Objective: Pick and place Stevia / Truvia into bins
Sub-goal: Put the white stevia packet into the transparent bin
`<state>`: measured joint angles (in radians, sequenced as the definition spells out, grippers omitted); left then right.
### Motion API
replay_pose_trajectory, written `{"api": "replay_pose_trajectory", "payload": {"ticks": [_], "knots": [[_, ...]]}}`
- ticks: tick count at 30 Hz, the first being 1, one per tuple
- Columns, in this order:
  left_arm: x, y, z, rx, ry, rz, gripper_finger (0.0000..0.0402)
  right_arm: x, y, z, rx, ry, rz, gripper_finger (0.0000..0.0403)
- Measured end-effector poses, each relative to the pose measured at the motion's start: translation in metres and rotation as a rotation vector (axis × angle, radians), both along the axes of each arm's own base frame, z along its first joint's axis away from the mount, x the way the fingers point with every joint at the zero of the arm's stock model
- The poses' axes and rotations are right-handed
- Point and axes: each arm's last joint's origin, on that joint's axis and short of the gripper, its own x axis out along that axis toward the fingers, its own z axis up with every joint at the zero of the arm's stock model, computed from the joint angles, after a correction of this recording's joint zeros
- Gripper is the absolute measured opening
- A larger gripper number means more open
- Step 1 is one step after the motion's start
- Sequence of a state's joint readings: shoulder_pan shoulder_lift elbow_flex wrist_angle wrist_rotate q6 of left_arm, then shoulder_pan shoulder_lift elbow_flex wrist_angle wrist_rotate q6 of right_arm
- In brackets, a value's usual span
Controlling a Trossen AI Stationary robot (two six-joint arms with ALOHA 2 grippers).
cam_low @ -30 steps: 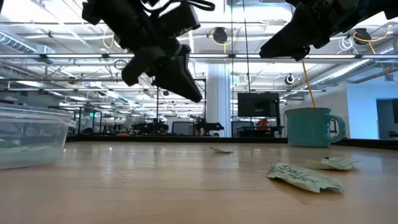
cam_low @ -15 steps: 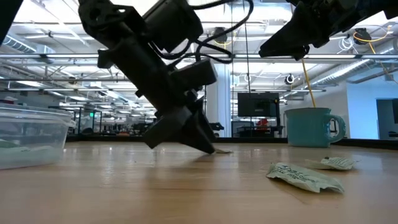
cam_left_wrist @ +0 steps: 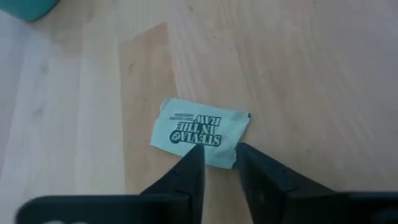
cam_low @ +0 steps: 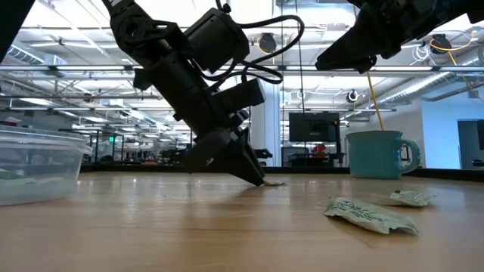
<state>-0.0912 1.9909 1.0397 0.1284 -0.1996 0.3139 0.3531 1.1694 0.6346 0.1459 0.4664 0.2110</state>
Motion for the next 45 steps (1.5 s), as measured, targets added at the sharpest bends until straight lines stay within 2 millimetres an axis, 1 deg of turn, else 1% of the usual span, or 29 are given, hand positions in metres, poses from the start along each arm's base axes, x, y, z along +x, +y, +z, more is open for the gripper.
{"api": "replay_pose_trajectory", "payload": {"ticks": [4,6,7,10,12,14,16,19,23,26,28,31,33,37,39,41,45], "knots": [[0.000,0.000,-0.001,-0.013,0.005,-0.021,0.0048,0.000,0.000,0.000,-0.020,0.003,0.009,0.0093],[0.000,-0.001,-0.001,0.002,0.003,-0.023,0.0017,0.000,0.000,0.000,-0.020,0.003,0.009,0.0093],[0.000,0.000,-0.001,0.017,0.000,-0.018,0.0009,0.000,0.000,0.000,-0.020,0.003,0.009,0.0093],[0.001,0.002,0.000,0.072,-0.014,0.019,0.0005,0.000,0.000,0.000,-0.020,0.003,0.009,0.0093],[0.000,0.001,0.005,0.081,-0.019,0.014,0.0004,0.000,0.000,0.000,-0.020,0.003,0.009,0.0093],[-0.003,-0.006,0.016,0.080,-0.029,-0.005,0.0004,0.000,0.000,0.000,-0.020,0.003,0.009,0.0093],[-0.012,-0.012,0.033,0.082,-0.002,-0.029,0.0003,0.000,0.000,0.000,-0.020,0.003,0.009,0.0093],[-0.034,-0.026,0.067,0.075,0.042,-0.063,0.0003,0.000,0.000,0.000,-0.020,0.004,0.009,0.0093],[-0.080,-0.051,0.113,-0.014,0.104,-0.093,0.0002,0.000,0.000,0.000,-0.020,0.004,0.009,0.0093],[-0.115,-0.072,0.137,-0.121,0.146,-0.109,0.0002,0.000,0.000,0.000,-0.010,0.003,0.005,0.0093],[-0.136,-0.087,0.146,-0.186,0.171,-0.103,0.0002,0.000,0.000,0.000,-0.010,0.002,0.005,0.0093],[-0.160,-0.111,0.144,-0.290,0.209,-0.071,0.0002,0.000,0.000,0.000,-0.010,0.003,0.004,0.0093],[-0.173,-0.125,0.136,-0.353,0.250,-0.024,0.0002,0.000,0.000,0.000,-0.010,0.002,0.004,0.0093],[-0.197,-0.149,0.112,-0.475,0.350,0.060,0.0002,0.000,0.000,0.000,-0.010,0.003,0.005,0.0093],[-0.207,-0.158,0.105,-0.515,0.371,0.077,0.0001,0.000,0.000,0.000,-0.012,0.004,0.005,0.0093],[-0.213,-0.165,0.105,-0.561,0.367,0.091,0.0003,0.000,0.000,0.000,-0.014,0.007,0.006,0.0093],[-0.219,-0.169,0.102,-0.588,0.366,0.147,0.0015,0.000,0.000,-0.001,-0.015,0.010,0.006,0.0093]]}}
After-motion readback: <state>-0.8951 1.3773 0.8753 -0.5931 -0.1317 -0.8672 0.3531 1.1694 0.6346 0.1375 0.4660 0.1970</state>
